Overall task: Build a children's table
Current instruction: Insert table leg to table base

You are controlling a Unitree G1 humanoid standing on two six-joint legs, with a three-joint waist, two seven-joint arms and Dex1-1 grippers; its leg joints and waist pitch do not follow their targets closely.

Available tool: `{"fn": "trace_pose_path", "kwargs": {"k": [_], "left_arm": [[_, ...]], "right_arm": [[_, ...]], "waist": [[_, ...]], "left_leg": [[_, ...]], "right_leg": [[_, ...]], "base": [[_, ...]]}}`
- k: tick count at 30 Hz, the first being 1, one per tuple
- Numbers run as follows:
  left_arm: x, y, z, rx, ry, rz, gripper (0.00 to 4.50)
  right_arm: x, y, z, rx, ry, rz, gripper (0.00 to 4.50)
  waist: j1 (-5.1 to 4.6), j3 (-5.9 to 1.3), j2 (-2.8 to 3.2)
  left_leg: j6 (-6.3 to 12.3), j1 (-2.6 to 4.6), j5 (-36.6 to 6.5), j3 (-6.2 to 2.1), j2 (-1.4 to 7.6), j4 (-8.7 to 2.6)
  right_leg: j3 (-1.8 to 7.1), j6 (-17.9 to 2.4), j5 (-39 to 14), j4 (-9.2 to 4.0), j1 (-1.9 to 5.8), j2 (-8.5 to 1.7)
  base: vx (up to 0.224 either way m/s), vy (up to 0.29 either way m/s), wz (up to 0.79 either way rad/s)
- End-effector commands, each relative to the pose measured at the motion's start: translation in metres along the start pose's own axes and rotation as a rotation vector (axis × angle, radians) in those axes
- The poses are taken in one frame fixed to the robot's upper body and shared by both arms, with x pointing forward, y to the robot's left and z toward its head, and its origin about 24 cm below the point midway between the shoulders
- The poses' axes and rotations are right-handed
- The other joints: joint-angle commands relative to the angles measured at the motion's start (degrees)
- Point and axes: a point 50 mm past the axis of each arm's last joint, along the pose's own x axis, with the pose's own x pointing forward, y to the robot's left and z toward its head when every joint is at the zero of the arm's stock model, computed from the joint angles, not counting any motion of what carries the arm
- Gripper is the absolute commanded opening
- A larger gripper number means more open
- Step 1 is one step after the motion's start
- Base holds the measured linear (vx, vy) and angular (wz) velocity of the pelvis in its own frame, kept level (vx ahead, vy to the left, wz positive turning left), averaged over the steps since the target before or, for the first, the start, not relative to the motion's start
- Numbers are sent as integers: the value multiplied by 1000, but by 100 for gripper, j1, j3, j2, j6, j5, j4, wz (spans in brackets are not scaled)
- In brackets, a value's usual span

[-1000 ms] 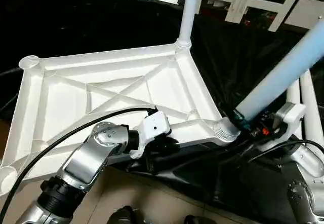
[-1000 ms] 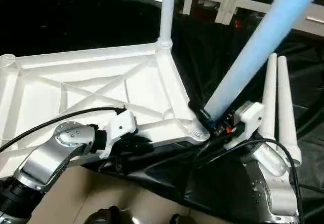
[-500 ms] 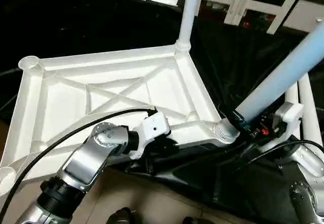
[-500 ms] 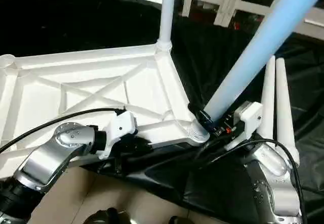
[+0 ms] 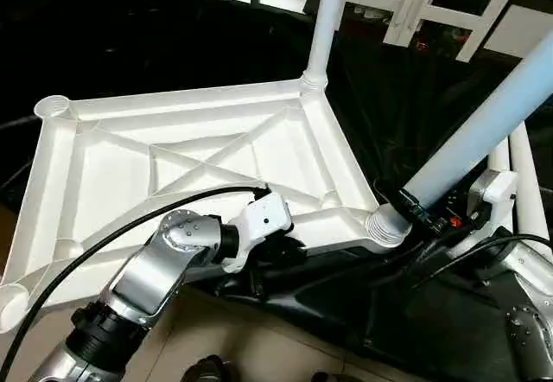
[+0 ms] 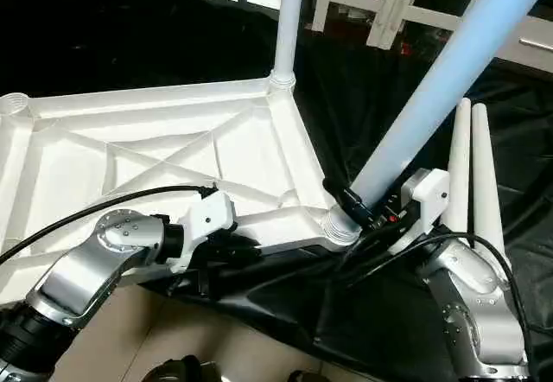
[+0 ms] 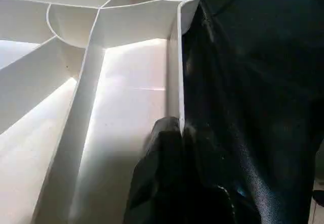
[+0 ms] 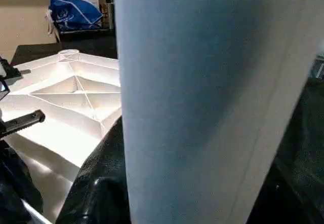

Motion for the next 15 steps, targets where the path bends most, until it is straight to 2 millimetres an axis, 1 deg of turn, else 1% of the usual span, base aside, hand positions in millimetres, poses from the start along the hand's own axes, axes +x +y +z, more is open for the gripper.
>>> {"fn": "trace_pose_path", "kwargs": {"k": [1,2,3,4,7,9,11,13,14,15], "left_arm": [[0,1,3,0,-48,9,0],[0,1,3,0,-48,7,0],[0,1,3,0,-47,6,0],[0,1,3,1,-47,5,0],[0,1,3,3,-45,3,0],[0,1,3,3,-43,4,0],[0,1,2,-2,-33,12,0],[3,1,-1,-16,-7,39,0],[3,1,-1,-18,-6,42,0],[7,2,-3,-35,9,83,0]], "right_arm": [[-40,31,-98,288,507,-12,179],[-37,30,-97,284,500,-17,179],[-34,29,-97,281,494,-21,179],[-32,28,-96,279,488,-25,179],[-24,24,-93,283,463,-34,179],[-23,23,-92,285,457,-40,179],[-23,22,-92,282,450,-56,179],[-20,20,-92,278,437,-118,179],[-20,20,-92,276,437,-121,179],[-17,20,-93,262,439,-156,179]], "waist": [[-55,-7,62],[-51,-8,83],[-53,-8,89],[-54,-3,75],[-70,-1,74],[-75,0,73],[-81,6,70],[-86,7,71],[-87,10,70],[-87,7,69]], "left_leg": [[14,63,-1671,-118,248,-392],[-1,66,-1704,-120,250,-397],[-14,69,-1724,-121,251,-399],[-43,66,-1797,-124,249,-407],[-75,59,-1883,-133,248,-419],[-85,61,-1918,-136,249,-423],[-113,64,-2022,-140,255,-432],[-141,63,-2040,-143,255,-438],[-152,62,-2059,-143,255,-441],[-160,67,-2076,-143,257,-443]], "right_leg": [[212,-938,-648,-427,-38,-221],[213,-936,-691,-429,-42,-224],[213,-932,-712,-434,-46,-224],[214,-913,-796,-443,-46,-223],[213,-884,-938,-451,-52,-225],[216,-872,-989,-455,-54,-225],[224,-841,-1153,-470,-72,-234],[230,-803,-1218,-477,-86,-235],[230,-791,-1243,-479,-89,-233],[231,-780,-1266,-479,-91,-231]], "base": [[0,0,0],[0,0,0],[0,0,0],[0,0,0],[0,0,0],[0,0,0],[0,0,0],[0,0,0],[0,0,0],[0,0,0]]}}
